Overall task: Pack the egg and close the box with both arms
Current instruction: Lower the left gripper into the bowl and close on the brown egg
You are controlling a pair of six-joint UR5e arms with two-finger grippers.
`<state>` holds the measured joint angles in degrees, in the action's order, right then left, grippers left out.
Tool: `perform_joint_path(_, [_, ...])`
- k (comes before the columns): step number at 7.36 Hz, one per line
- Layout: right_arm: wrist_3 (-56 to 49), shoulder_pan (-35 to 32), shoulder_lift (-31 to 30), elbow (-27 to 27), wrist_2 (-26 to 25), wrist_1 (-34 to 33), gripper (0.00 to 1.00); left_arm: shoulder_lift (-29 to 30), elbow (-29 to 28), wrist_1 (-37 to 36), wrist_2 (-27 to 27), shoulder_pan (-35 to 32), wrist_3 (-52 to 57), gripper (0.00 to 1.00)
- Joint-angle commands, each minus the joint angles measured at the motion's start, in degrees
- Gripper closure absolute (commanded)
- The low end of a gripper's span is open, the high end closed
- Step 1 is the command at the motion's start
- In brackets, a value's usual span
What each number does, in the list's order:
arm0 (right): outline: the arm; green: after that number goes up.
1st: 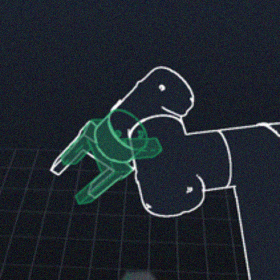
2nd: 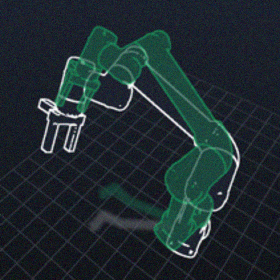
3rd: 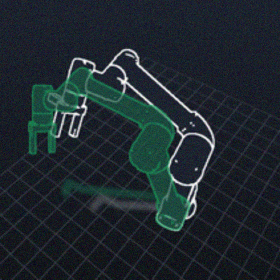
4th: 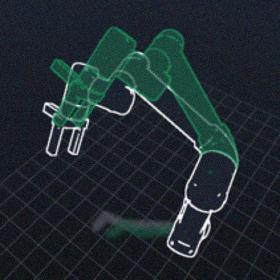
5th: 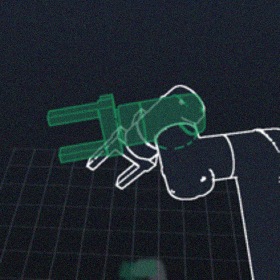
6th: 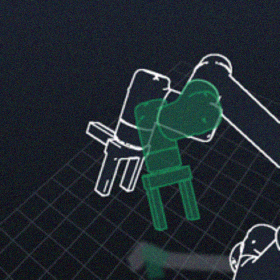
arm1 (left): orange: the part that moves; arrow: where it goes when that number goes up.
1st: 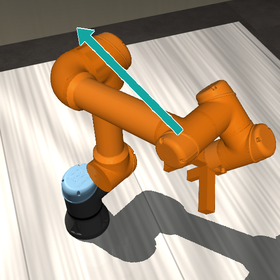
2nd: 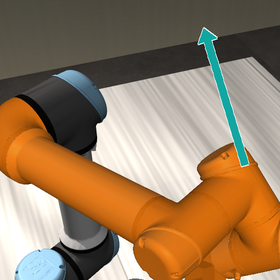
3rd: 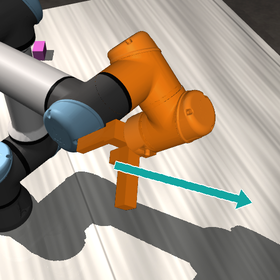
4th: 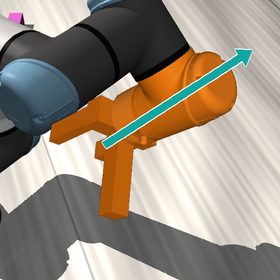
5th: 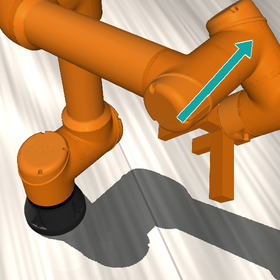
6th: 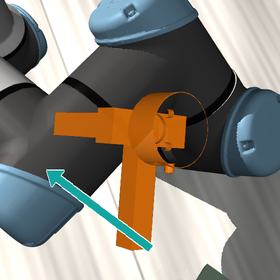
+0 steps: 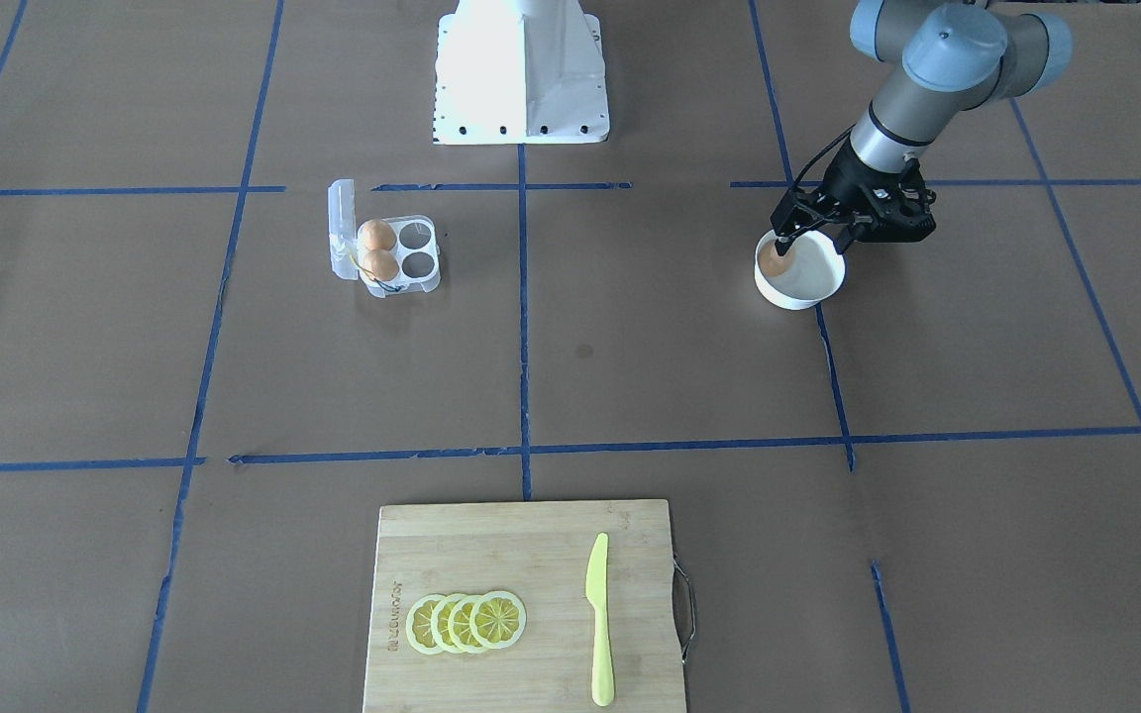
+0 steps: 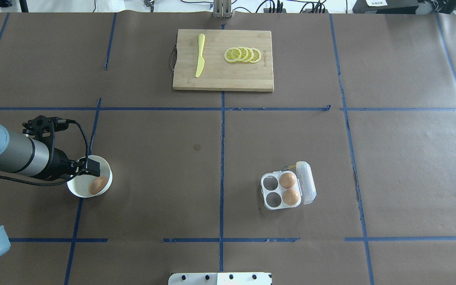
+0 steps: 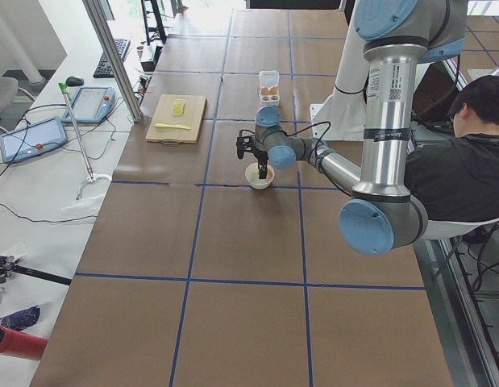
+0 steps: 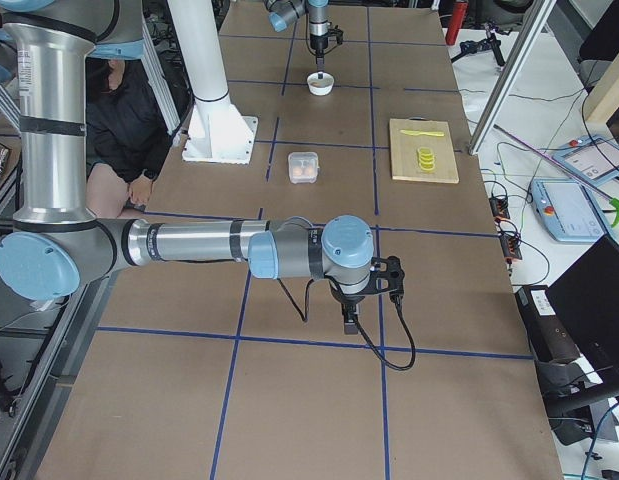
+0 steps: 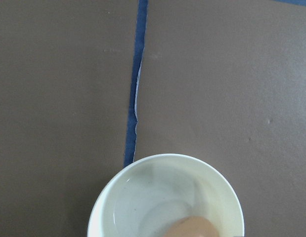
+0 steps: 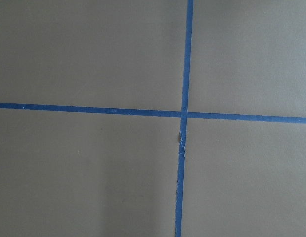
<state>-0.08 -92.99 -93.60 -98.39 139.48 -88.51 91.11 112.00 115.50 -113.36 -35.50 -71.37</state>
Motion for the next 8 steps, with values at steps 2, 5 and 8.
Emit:
perform_joint_path(2, [0.1, 0.0, 0.0, 0.1, 0.0, 0.0, 0.00, 0.8, -1.4, 0.0, 1.0, 0.6, 0.0, 0.17])
perform_joint_path(5, [0.1, 0.0, -0.1, 0.1, 0.0, 0.0, 0.00, 0.9, -2.2, 0.0, 1.1, 1.6, -0.1, 0.18])
perform_joint_path(8, [0.1, 0.0, -0.1, 0.1, 0.1, -0.1, 0.00, 0.9, -2.6, 0.0, 1.2, 2.9, -0.1, 0.18])
